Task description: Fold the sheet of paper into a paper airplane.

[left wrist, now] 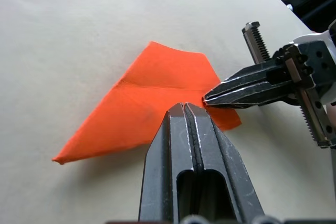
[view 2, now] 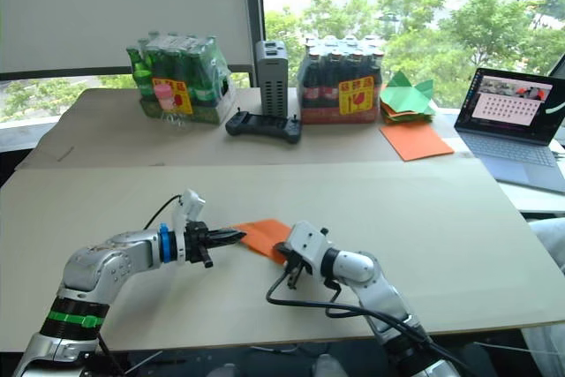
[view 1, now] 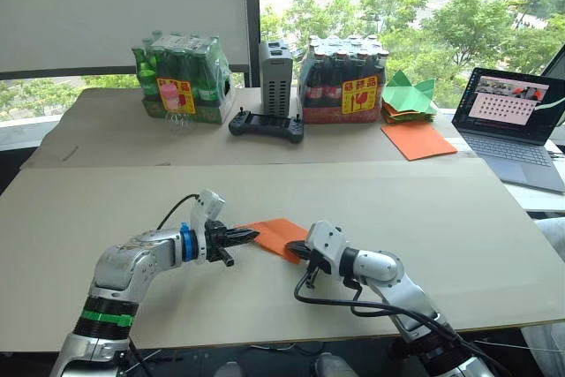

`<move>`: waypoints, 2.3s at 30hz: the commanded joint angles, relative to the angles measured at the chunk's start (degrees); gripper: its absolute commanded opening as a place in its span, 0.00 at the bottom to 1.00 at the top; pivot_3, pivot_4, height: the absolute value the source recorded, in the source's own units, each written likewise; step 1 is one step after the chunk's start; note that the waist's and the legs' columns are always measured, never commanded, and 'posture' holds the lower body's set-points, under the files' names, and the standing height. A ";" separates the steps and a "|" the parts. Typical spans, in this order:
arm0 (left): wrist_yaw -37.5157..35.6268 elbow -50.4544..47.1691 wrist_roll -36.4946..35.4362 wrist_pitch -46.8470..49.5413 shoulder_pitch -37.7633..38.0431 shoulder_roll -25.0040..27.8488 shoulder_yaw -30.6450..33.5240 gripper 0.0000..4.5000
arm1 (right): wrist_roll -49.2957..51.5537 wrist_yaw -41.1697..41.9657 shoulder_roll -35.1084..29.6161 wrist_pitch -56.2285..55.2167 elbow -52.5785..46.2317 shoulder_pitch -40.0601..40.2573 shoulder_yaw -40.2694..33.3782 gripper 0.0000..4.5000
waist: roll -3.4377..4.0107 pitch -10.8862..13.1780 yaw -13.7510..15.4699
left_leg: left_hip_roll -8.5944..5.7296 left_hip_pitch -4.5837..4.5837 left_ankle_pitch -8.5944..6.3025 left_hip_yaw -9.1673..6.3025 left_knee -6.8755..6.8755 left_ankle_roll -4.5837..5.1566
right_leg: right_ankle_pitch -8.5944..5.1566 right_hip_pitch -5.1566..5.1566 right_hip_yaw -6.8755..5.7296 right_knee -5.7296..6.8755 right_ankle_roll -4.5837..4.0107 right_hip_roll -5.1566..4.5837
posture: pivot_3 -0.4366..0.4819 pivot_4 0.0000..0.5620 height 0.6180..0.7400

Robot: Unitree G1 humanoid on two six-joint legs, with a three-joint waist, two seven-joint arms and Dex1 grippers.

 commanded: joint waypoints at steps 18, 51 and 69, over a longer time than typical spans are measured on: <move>-0.62 8.42 8.90 -8.03 -1.40 -2.30 -4.81 0.00 | 2.62 -0.62 0.43 3.27 -5.97 1.31 -2.06 0.00 | 0.00 -0.01 0.12 | -0.01 0.02 0.00 0.00 0.03 0.00 | 0.00 0.05 0.00 0.00 0.01 -0.01 | 0.48 0.27 1.00; -2.29 7.54 9.57 -7.04 -0.47 -1.98 -4.99 0.00 | 28.14 -15.82 10.41 42.97 -11.78 -1.03 -19.46 1.00 | 0.04 -0.04 0.05 | 0.00 0.02 0.00 -0.02 0.03 0.01 | 0.00 0.04 0.00 0.05 0.02 -0.01 | 0.48 0.27 1.00; -1.73 7.05 9.45 -6.54 -0.06 -2.45 -4.72 0.00 | 33.26 -15.52 10.33 47.47 -13.68 -1.57 -18.85 1.00 | 0.05 -0.04 0.01 | 0.00 0.00 -0.01 -0.01 0.03 0.01 | 0.00 0.02 0.00 0.04 0.02 0.00 | 0.48 0.27 1.00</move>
